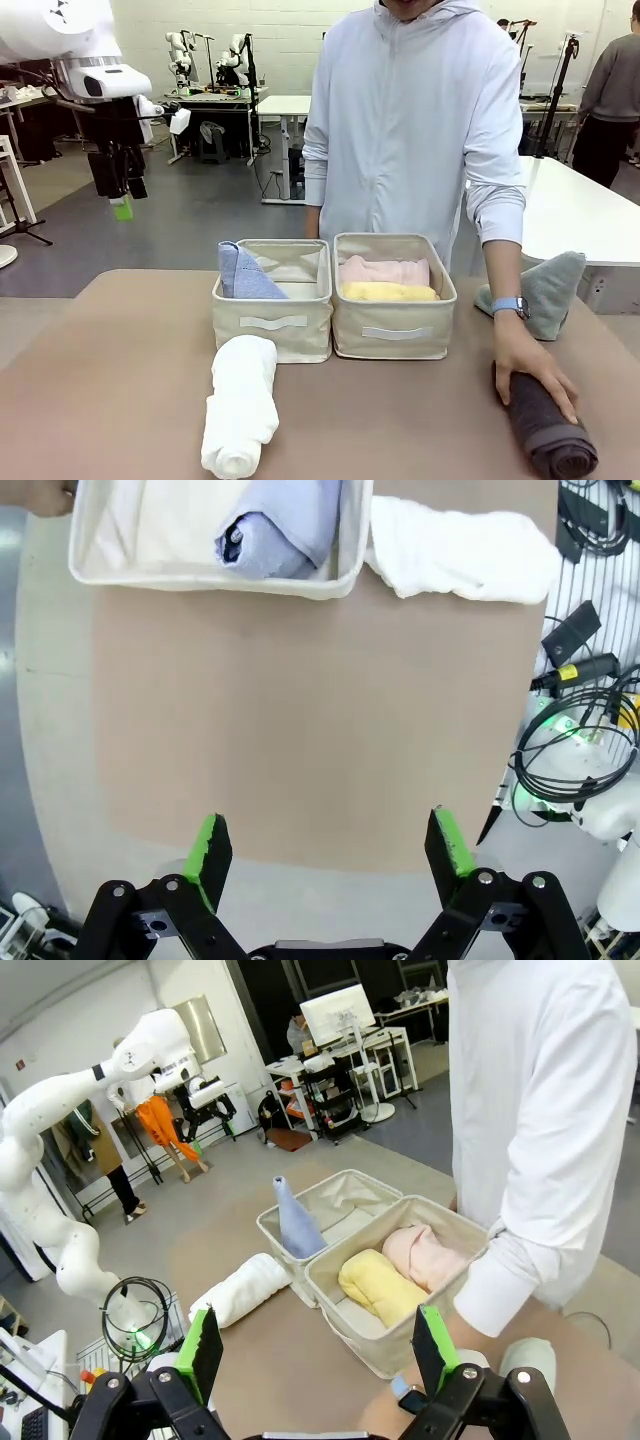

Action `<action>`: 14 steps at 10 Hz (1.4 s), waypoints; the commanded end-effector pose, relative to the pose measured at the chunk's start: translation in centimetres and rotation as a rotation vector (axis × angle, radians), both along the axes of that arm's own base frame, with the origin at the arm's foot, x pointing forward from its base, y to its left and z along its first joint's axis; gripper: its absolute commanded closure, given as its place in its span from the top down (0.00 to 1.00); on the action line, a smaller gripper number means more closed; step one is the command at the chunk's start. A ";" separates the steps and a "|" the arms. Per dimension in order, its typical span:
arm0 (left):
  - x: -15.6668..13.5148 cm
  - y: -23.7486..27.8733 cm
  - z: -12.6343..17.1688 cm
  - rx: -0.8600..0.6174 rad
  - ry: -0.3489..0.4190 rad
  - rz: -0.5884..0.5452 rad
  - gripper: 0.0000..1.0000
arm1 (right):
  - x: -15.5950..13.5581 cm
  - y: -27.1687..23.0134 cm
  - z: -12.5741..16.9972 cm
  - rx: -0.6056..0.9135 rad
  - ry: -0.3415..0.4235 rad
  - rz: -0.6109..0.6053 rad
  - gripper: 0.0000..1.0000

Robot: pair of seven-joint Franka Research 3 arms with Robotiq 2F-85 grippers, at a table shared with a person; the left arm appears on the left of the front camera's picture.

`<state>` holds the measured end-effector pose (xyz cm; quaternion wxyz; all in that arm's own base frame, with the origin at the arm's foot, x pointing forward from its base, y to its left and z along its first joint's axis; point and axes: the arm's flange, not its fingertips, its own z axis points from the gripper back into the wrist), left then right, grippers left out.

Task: Sort the towels based on their folding style.
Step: Pick up another triangle-folded towel from the table and place it in the left Fabric basket.

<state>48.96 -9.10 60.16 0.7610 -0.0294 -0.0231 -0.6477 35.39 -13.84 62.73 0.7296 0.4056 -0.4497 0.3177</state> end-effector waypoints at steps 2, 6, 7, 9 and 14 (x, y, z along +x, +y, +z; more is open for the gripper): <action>-1.1 0.8 2.3 -0.022 -0.043 -0.005 1.00 | 0.2 0.0 0.0 0.019 -0.025 0.009 1.00; -1.1 0.8 2.3 -0.022 -0.043 -0.005 1.00 | 0.2 0.0 0.0 0.019 -0.025 0.009 1.00; -1.0 0.7 2.4 -0.010 -0.046 0.009 1.00 | 0.2 0.0 0.0 0.019 -0.025 0.009 1.00; -2.7 7.0 4.0 -0.425 0.038 -0.134 1.00 | 0.2 0.0 0.0 0.019 -0.025 0.009 1.00; -5.1 19.8 2.1 -1.057 -0.050 -0.213 1.00 | 0.2 0.0 0.0 0.019 -0.025 0.009 1.00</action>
